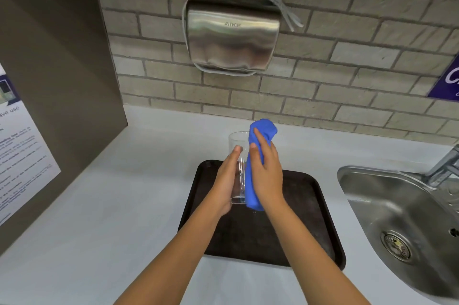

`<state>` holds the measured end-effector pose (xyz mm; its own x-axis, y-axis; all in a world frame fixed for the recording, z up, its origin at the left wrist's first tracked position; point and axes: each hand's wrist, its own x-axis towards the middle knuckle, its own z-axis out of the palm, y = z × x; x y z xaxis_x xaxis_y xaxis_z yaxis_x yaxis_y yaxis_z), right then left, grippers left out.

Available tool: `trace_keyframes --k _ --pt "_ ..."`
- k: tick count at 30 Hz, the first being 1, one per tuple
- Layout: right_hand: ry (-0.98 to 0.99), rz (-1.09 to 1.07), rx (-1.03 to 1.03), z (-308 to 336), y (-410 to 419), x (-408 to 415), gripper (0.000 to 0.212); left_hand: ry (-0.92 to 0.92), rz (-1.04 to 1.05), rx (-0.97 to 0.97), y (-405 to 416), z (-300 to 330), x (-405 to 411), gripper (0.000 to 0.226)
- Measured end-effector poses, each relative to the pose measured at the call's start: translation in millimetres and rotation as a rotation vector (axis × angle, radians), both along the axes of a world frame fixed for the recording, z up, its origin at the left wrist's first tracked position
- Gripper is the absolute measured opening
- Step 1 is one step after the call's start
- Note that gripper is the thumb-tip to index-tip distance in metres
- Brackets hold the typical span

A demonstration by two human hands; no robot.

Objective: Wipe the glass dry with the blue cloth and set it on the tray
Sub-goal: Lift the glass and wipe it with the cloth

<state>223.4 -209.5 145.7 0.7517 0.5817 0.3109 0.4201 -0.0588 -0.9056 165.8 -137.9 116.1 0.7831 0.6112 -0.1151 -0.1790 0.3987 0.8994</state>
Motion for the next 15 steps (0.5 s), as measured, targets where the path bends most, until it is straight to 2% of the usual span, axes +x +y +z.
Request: trace_keyframes --k 4,6,8,11,15 --pt "0.382 0.085 0.061 9 3 18 0.038 -0.082 -0.016 -0.154 0 2 0 0.048" --pt "0.437 0.083 0.048 6 2 17 0.038 -0.085 -0.008 -0.156 0 7 1 0.047" --pt "0.365 0.039 0.032 0 -1 10 0.038 -0.045 0.062 -0.117 2 14 2 0.043" --pt "0.069 -0.04 -0.055 -7 -2 -3 0.041 0.031 0.182 0.037 6 15 7 0.027" --pt "-0.194 -0.09 -0.171 -16 -1 -13 0.048 0.058 0.192 0.148 7 11 8 0.029"
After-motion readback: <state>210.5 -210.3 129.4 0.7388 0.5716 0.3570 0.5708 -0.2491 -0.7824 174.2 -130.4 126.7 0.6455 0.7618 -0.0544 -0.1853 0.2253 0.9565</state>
